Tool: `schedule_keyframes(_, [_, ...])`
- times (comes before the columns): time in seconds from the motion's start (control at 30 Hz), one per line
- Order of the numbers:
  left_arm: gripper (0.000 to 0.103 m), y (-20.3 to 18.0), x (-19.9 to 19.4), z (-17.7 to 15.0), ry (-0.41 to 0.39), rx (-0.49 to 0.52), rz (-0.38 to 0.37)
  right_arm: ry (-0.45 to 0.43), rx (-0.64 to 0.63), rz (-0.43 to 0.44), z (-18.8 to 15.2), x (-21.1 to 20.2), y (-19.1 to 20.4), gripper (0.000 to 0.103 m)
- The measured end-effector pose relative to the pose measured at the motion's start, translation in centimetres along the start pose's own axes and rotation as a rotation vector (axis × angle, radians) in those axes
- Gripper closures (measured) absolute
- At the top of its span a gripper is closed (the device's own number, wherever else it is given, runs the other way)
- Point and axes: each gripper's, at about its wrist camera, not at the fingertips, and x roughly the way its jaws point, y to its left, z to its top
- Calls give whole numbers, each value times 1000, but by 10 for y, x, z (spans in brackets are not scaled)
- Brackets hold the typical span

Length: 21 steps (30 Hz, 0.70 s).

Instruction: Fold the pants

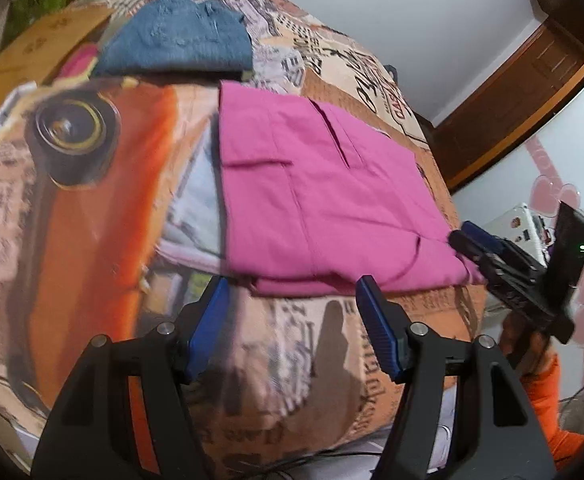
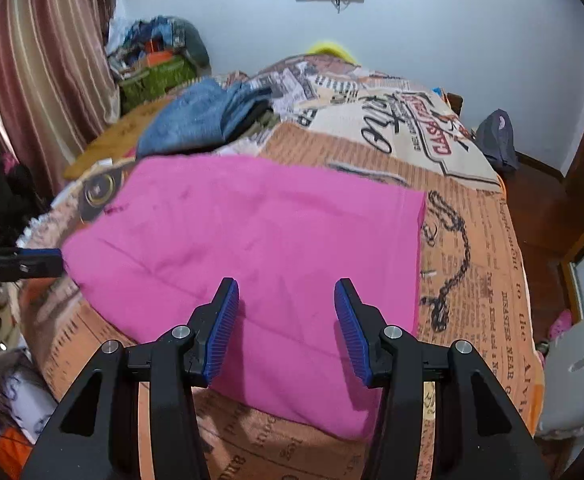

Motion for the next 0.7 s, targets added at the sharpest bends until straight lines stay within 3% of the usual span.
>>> schedule_keyframes(0.17, [38, -12, 6, -9, 7, 32, -2, 25, -23, -20, -11, 8, 4, 57])
schedule_keyframes(0.47, [37, -18, 15, 4, -8, -6, -94, 26, -17, -1, -14, 9, 3, 56])
schedule_keyframes(0.7, [37, -18, 20, 14, -19, -40, -100, 34, -1, 25, -15, 12, 1, 56])
